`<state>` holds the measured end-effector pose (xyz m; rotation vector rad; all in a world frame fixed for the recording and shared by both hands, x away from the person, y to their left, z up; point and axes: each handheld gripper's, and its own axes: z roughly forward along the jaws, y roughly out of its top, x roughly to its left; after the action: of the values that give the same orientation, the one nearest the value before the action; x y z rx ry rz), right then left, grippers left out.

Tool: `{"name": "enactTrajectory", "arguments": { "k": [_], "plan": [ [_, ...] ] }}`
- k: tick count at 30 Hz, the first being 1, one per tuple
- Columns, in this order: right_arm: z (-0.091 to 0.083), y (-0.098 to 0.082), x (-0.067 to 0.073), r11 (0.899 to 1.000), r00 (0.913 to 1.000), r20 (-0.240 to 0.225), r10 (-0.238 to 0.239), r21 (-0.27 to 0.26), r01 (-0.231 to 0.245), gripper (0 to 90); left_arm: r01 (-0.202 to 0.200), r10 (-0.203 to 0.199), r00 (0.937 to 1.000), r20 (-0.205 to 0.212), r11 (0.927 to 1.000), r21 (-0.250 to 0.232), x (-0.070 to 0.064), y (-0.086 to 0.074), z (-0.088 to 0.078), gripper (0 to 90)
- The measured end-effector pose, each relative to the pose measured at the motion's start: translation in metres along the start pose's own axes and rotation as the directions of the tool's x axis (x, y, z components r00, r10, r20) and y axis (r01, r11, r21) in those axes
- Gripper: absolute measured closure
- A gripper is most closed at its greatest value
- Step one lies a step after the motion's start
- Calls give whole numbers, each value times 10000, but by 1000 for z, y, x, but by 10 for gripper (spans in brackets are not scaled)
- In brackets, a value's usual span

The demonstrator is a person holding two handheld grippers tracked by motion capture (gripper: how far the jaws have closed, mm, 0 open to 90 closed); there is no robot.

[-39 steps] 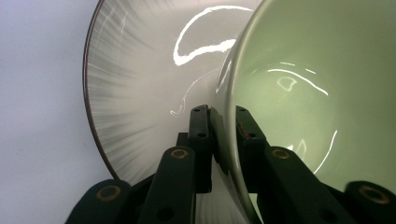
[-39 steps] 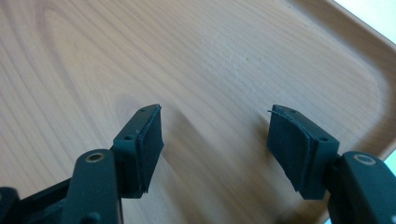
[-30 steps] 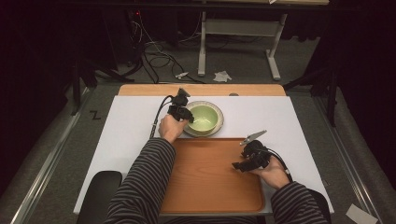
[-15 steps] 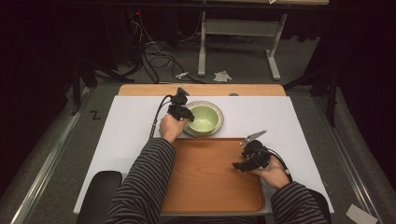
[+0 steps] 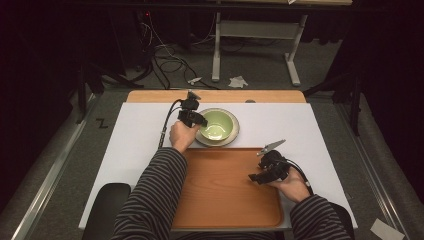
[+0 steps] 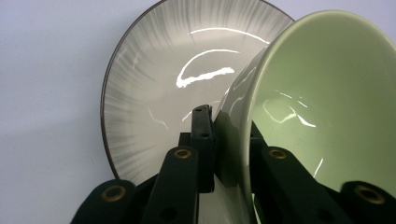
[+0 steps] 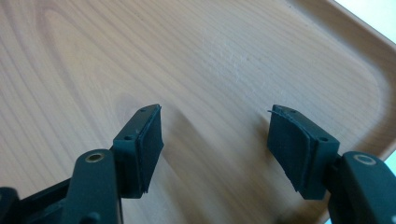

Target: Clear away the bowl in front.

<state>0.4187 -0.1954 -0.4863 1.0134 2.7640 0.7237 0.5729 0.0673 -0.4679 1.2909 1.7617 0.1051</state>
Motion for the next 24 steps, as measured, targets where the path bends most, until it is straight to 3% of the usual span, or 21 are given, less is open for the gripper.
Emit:
{"name": "enactTrajectory", "arguments": {
  "k": [18, 24],
  "plan": [
    [0, 0, 1, 10000, 10000, 28, 56, 4, -56, 371, -466, 485, 9969, 612, 9984, -320, -9, 8, -38, 824],
    [0, 0, 1, 10000, 10000, 18, 28, -24, -27, 371, -626, 639, 9946, 820, 9979, -179, -14, 7, -47, 825]
  ]
}}
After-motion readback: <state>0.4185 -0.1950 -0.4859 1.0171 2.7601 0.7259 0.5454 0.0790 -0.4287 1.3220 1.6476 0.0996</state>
